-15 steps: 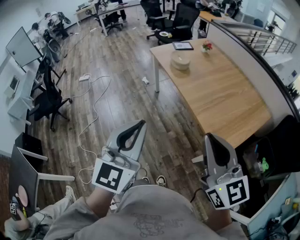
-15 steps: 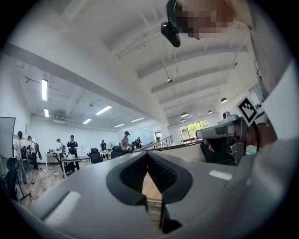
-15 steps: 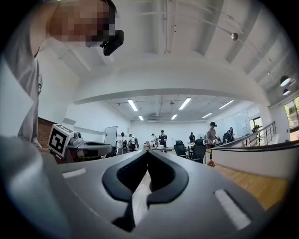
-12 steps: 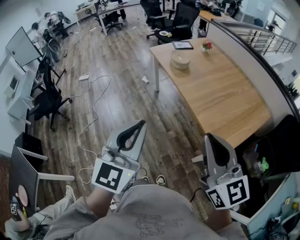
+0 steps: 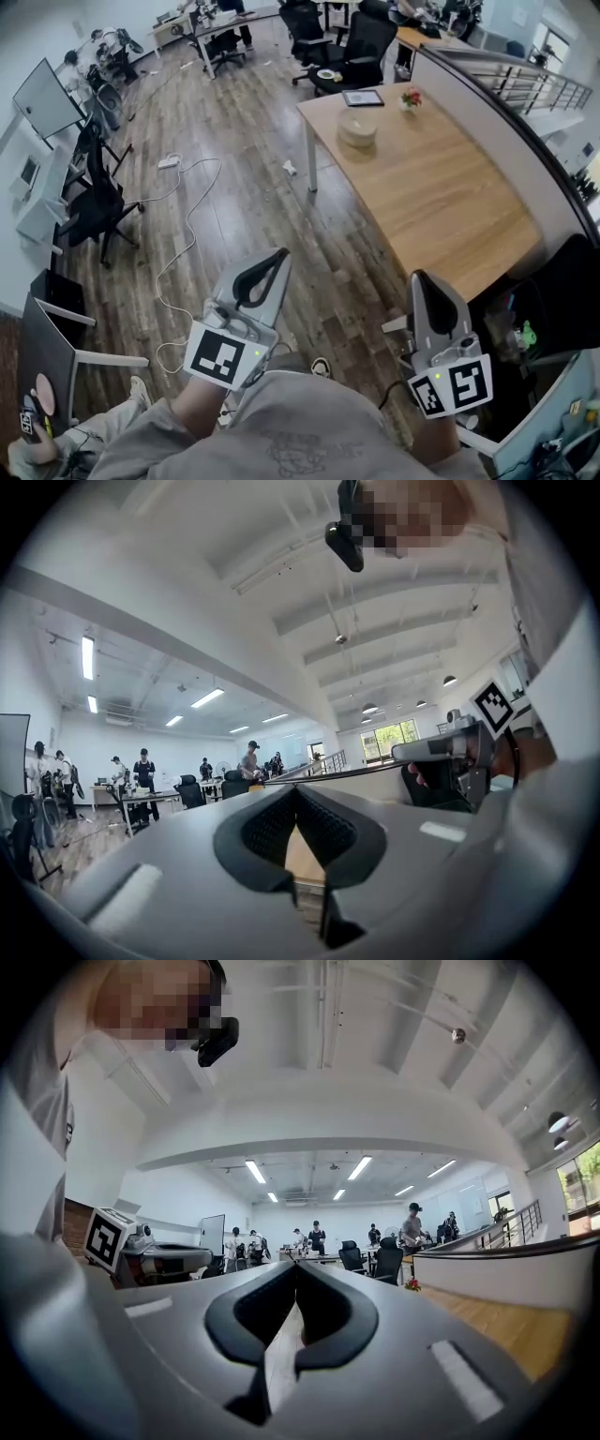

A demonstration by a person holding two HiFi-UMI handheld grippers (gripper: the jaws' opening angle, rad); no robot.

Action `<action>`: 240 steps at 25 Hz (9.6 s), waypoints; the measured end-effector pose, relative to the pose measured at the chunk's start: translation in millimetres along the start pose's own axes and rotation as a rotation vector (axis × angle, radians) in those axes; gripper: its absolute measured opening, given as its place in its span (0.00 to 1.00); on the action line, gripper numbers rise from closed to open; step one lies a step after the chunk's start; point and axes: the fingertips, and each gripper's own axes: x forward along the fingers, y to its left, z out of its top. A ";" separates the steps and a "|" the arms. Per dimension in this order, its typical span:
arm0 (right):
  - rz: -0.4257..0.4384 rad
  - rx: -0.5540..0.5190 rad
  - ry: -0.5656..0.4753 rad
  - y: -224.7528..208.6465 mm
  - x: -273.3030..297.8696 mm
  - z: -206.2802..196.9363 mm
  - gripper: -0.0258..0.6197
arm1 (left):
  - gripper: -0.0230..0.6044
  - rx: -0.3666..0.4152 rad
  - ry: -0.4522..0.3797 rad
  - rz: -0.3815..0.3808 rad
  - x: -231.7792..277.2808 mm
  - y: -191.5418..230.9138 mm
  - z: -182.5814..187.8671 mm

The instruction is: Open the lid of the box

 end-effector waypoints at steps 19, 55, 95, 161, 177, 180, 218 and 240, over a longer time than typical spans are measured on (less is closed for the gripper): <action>-0.029 -0.051 0.007 -19.1 73.7 -12.5 0.39 | 0.45 -0.004 -0.047 0.045 45.1 71.5 -14.1; -0.177 -0.061 0.143 -124.1 460.7 -52.6 0.39 | 0.45 -0.024 0.047 -0.061 318.1 383.6 -72.0; -0.274 0.008 0.266 -413.7 646.7 -97.9 0.39 | 0.44 -0.020 0.117 -0.206 682.1 424.1 -97.3; -0.071 -0.372 1.027 -330.2 732.4 -428.5 0.36 | 0.05 -0.021 0.681 -0.720 742.3 324.4 -482.3; -0.196 0.027 0.678 -378.3 733.3 -333.7 0.22 | 0.04 0.019 0.685 -0.704 741.3 323.8 -483.4; -0.287 0.112 0.563 -411.2 717.5 -307.8 0.18 | 0.04 0.011 0.684 -0.699 742.4 323.6 -483.9; -0.418 0.152 -0.020 -424.9 666.4 -29.3 0.17 | 0.04 0.050 0.182 -0.469 769.5 434.0 -169.6; -0.441 -0.001 0.018 -362.0 638.3 8.3 0.17 | 0.04 0.100 0.068 -0.395 715.3 467.0 -89.5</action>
